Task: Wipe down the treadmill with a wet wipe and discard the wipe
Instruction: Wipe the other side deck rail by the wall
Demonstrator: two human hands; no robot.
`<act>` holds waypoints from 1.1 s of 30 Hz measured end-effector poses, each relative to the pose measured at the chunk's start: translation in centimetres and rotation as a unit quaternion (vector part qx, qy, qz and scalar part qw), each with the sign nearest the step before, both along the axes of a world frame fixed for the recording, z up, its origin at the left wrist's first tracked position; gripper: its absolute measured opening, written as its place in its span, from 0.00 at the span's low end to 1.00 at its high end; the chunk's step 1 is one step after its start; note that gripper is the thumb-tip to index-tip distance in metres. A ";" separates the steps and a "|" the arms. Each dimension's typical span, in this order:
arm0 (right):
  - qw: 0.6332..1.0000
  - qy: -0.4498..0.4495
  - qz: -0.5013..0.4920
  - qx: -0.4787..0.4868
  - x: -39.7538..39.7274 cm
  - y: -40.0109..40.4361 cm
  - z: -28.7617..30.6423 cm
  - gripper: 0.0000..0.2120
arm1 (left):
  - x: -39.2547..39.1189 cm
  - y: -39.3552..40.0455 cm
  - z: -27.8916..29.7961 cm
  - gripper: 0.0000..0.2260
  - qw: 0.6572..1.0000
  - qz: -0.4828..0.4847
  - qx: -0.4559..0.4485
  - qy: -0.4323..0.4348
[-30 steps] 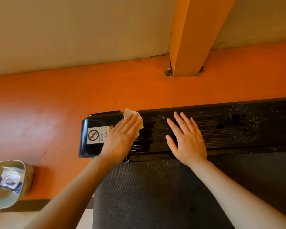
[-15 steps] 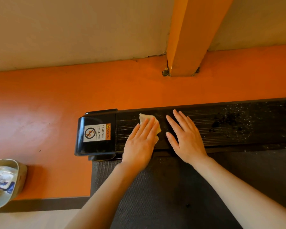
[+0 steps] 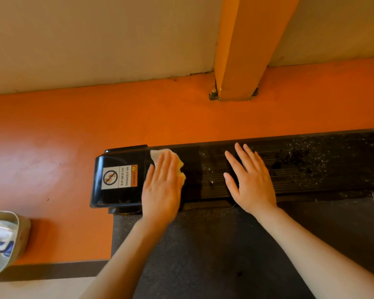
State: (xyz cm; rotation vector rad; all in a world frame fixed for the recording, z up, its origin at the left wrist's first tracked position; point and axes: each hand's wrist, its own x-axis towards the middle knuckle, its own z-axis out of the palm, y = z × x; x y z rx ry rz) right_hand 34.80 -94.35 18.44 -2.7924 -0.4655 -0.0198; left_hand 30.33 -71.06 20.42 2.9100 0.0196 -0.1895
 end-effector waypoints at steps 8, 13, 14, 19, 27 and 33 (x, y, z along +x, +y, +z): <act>1.000 -0.005 0.001 -0.009 -0.1 0.0 -0.1 0.27 | -1.0 -3.7 0.0 0.24 0.995 -0.094 0.005 -0.015; 1.000 0.003 0.000 -0.007 -0.1 0.0 -0.1 0.27 | 0.2 -2.2 0.1 0.25 0.992 -0.122 0.024 -0.001; 1.000 0.004 0.000 -0.005 -0.1 0.0 -0.1 0.27 | 1.5 -1.6 0.2 0.26 0.995 -0.094 0.019 0.010; 1.000 0.009 0.001 -0.003 -0.1 0.0 -0.1 0.27 | 3.3 -1.5 0.3 0.25 0.999 -0.041 -0.001 0.014; 1.000 0.015 0.000 -0.011 -0.1 0.0 0.0 0.26 | -1.5 -2.7 -0.5 0.26 0.990 -0.136 0.025 0.001; 1.000 0.019 0.000 -0.005 -0.1 0.0 0.1 0.27 | 4.9 -2.9 0.0 0.27 0.995 -0.091 0.023 0.018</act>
